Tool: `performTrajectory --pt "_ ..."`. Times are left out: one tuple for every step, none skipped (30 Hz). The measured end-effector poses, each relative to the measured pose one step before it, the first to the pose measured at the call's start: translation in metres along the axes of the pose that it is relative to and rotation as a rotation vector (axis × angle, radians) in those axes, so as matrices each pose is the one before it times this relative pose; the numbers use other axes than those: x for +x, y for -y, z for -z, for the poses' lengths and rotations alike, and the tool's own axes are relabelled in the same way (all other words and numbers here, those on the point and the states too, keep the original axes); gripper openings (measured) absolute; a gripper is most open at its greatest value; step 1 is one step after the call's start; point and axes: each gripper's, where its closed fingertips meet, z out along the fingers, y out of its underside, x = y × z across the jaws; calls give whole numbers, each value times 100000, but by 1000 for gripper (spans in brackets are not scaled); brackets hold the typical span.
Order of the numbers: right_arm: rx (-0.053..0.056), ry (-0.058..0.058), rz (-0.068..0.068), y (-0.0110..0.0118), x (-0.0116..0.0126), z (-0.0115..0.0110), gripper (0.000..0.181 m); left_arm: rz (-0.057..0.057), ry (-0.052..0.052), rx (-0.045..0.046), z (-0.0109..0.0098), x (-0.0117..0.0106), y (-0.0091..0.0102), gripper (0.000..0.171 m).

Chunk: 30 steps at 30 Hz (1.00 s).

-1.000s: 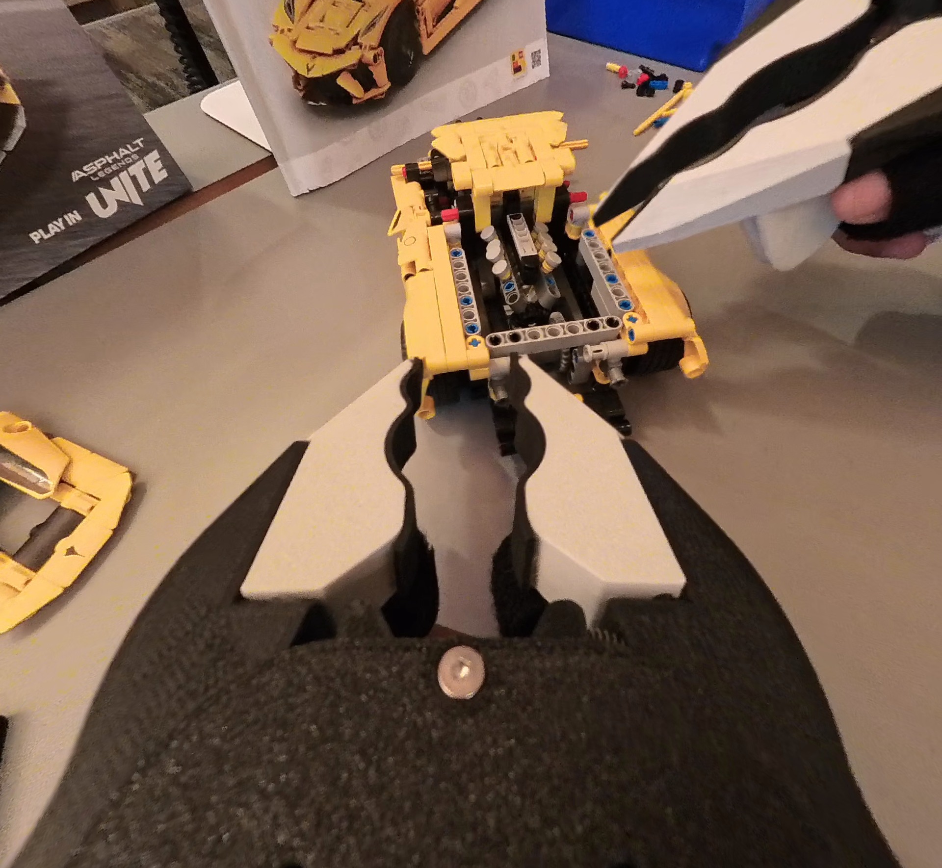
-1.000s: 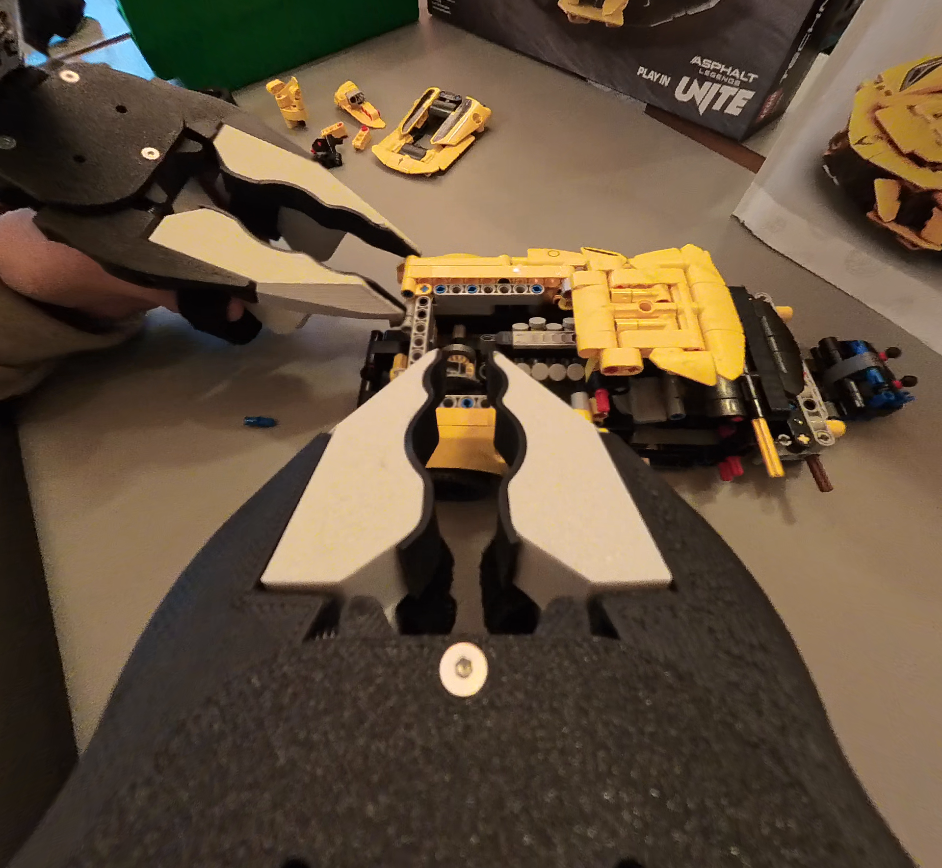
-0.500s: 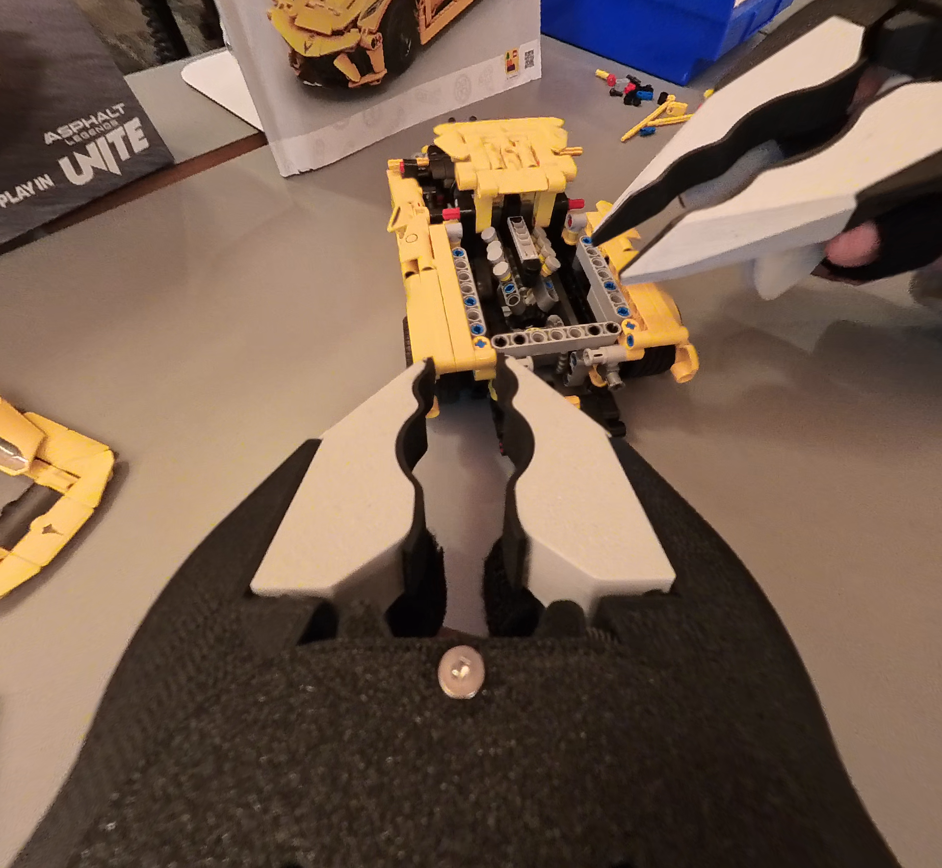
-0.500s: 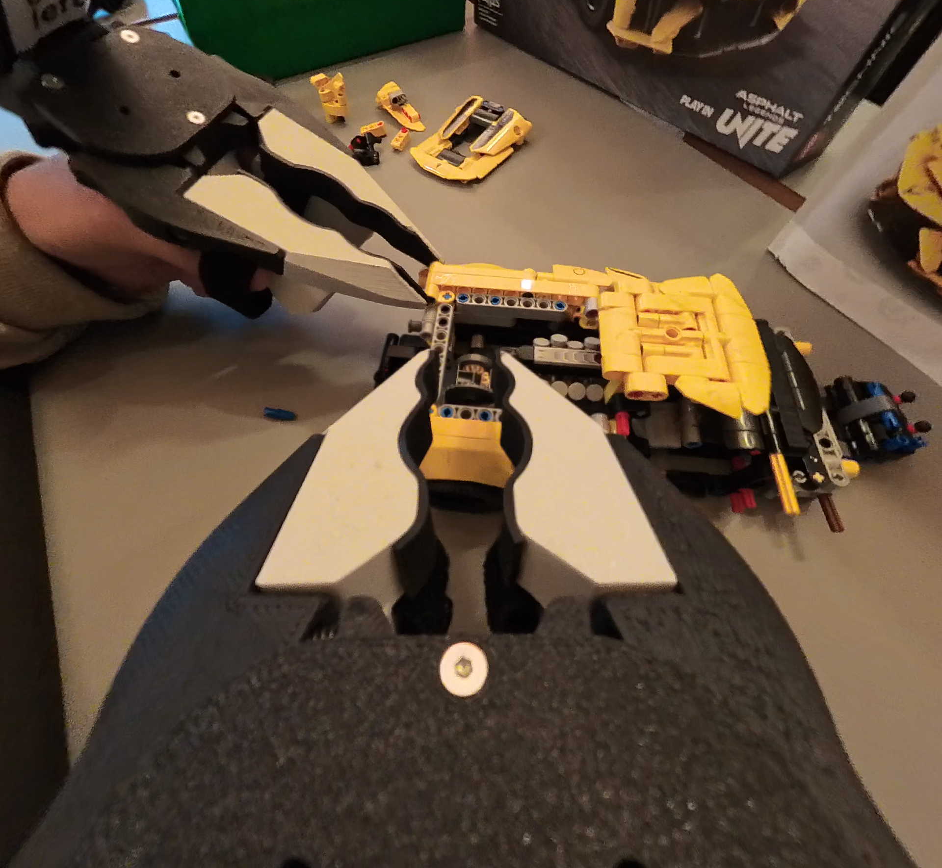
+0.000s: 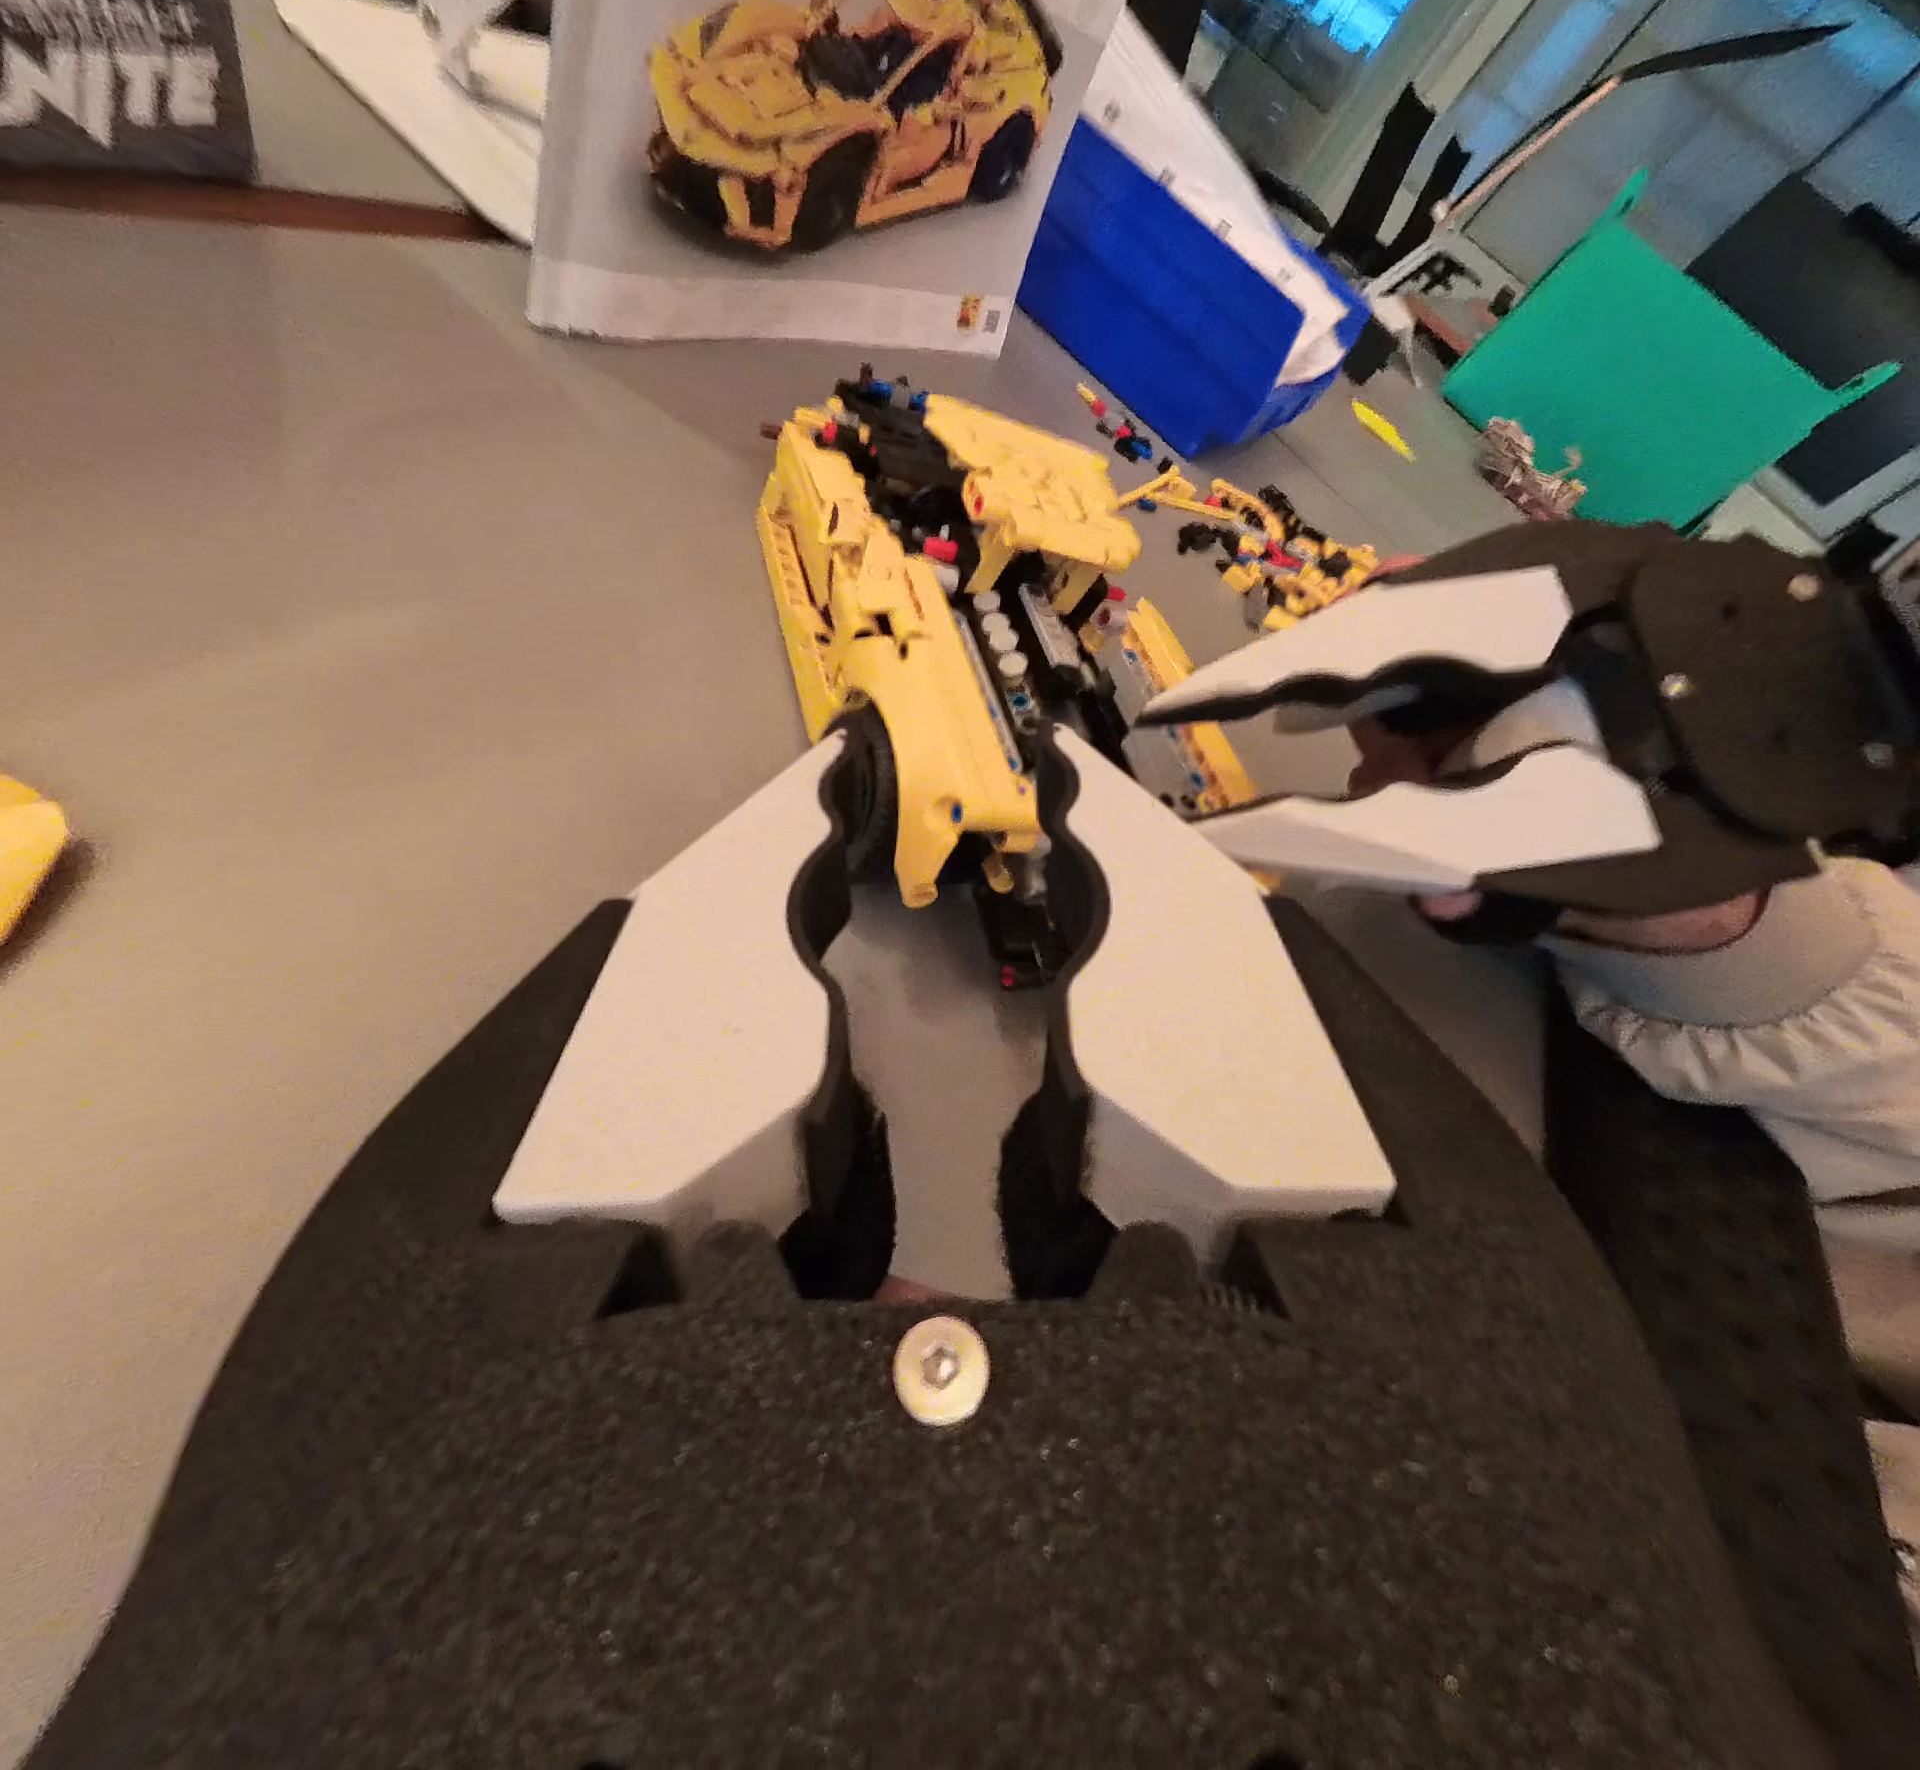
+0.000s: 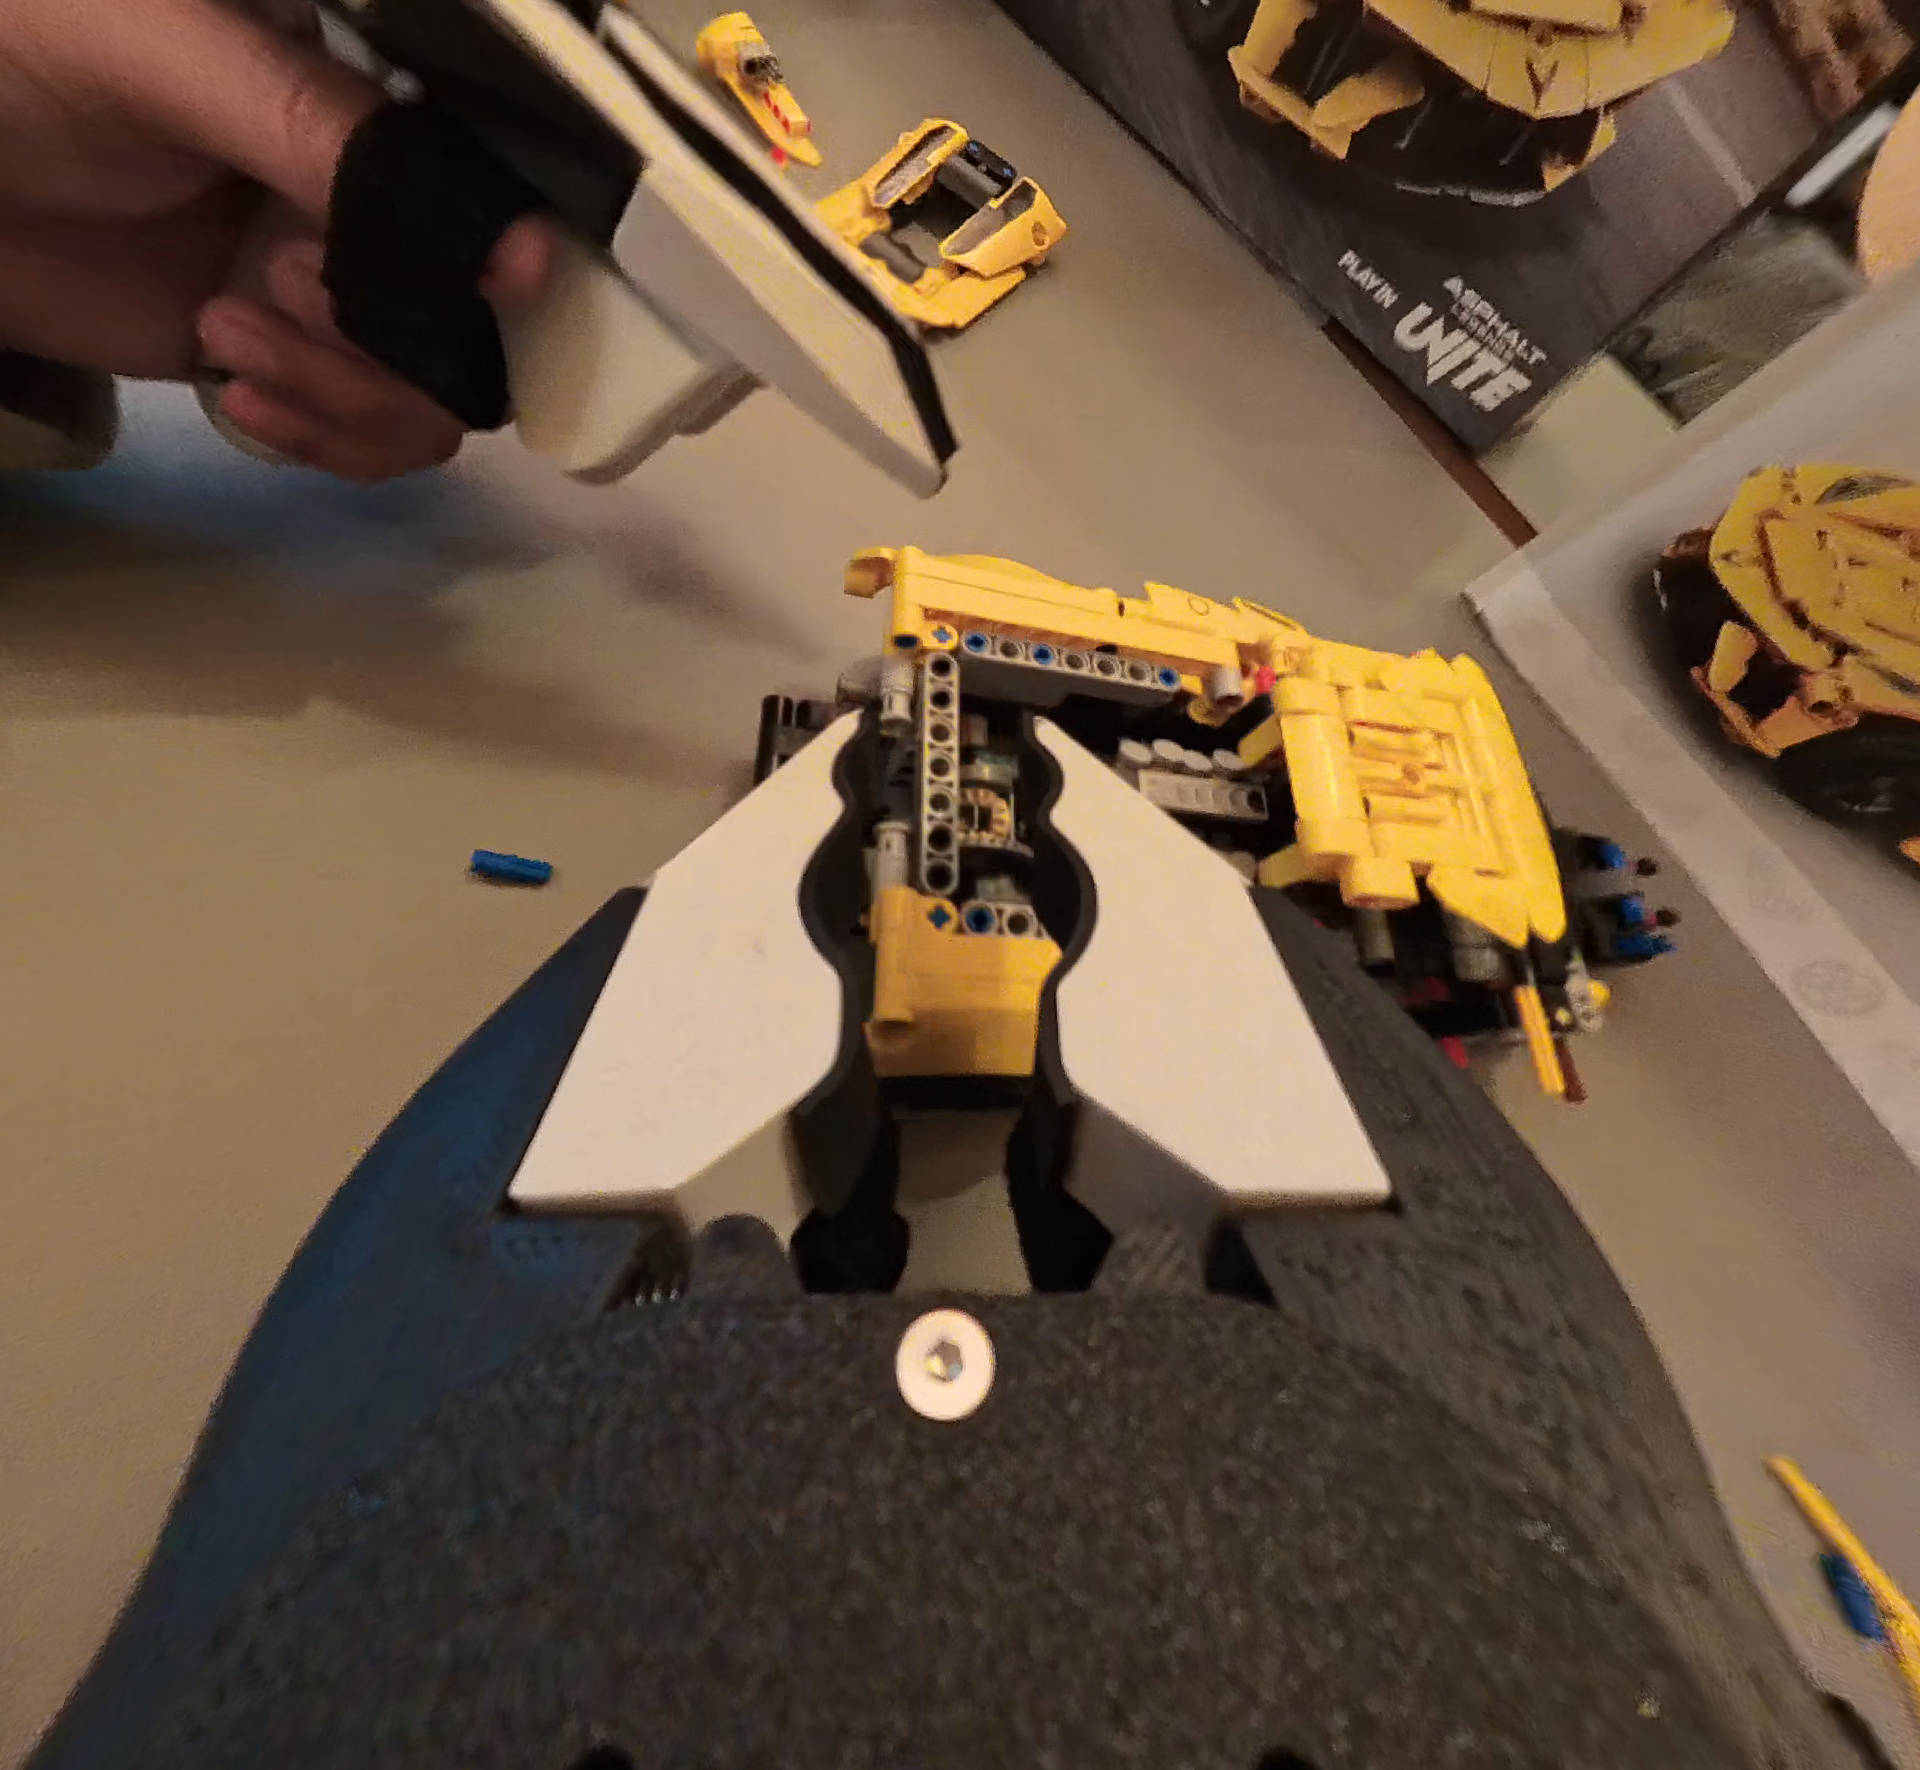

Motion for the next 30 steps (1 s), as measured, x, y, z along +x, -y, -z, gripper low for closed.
performTrajectory --pt "1105 3414 -4723 -166 131 374 25 655 1301 -3351 -183 -320 -642 32" --pt "1216 3581 -4491 -158 131 413 26 -255 781 -2905 -72 -161 -540 32" --pt "1130 1261 -3500 -173 465 428 26 -755 163 -1898 55 39 -320 32" --pt "1205 -1158 -2042 -146 842 451 25 -923 -116 -592 166 145 -39 31" --pt "965 -2560 -880 -107 1106 442 25 -1917 -563 -366 282 265 96 31" --pt "474 -3171 -746 -118 1229 437 25 -3270 428 -979 331 134 83 30" --pt "167 -2478 -1485 -128 1138 396 24 -4987 2451 -1883 315 -182 -74 28" --pt "526 -1927 -2471 -80 1002 337 25 -6585 4651 -2585 255 -489 -269 25" --pt "1129 -1514 -3251 27 855 293 24 -6590 4853 -1808 151 -481 -259 25" --pt "1547 -340 -3703 120 567 229 24 -5118 3540 -1001 24 -278 -201 24" --pt "1596 1356 -3603 178 197 124 24 -3628 2341 -760 -119 -79 -103 22" --pt "1138 1216 -3175 128 80 48 23 -2770 940 -330 -225 145 -25 22" --pt "361 210 -2756 -11 144 -48 23 -3261 -152 -921 -298 350 -127 23" --pt "-177 1334 -1700 -81 -125 -96 23 -4564 363 -2023 -333 349 -288 23" --pt "-448 1582 -966 -123 -229 -132 23 -5332 2284 -1999 -330 100 -300 23" --pt "-341 556 -545 -88 -144 -109 23 -5439 3146 -1383 -295 -18 -218 24" --pt "-311 95 132 -83 -104 -107 23 -4940 3119 -533 -230 -26 -57 25" --pt "-730 483 910 -135 -189 -111 23 -3810 2673 289 -193 -8 86 25" --pt "-1312 37 1312 -185 -118 -85 23 -2602 1921 464 -207 38 86 24" --pt "-949 -515 1485 -110 -24 -35 23 -2440 874 267 -193 141 42 21" --pt "-245 72 1515 23 -135 25 23 -2629 251 410 -145 201 42 15" --pt "216 798 1157 107 -211 76 23 -2244 93 428 -117 186 37 9" --pt "108 124 840 79 -68 143 23 -1270 678 207 -106 -1 -1 8" --pt "-103 -468 681 6 98 209 23 3 -26 405 -61 -41 35 8" --pt "9 216 669 -22 59 312 24 1964 -1054 323 -15 -3 27 8" --pt "660 720 324 -2 22 410 25 2458 -1564 484 -9 2 11 8" --pt "681 709 -140 -122 25 441 26 2024 -1619 413 29 13 4 8" --pt "-240 366 -189 -314 40 437 27 1681 -1459 74 32 29 -14 8" --pt "-214 1115 425 -404 -176 428 30 1449 -1198 -24 46 20 -13 8" --pt "748 2126 1261 -296 -521 368 32 604 -794 -105 52 18 -16 8"
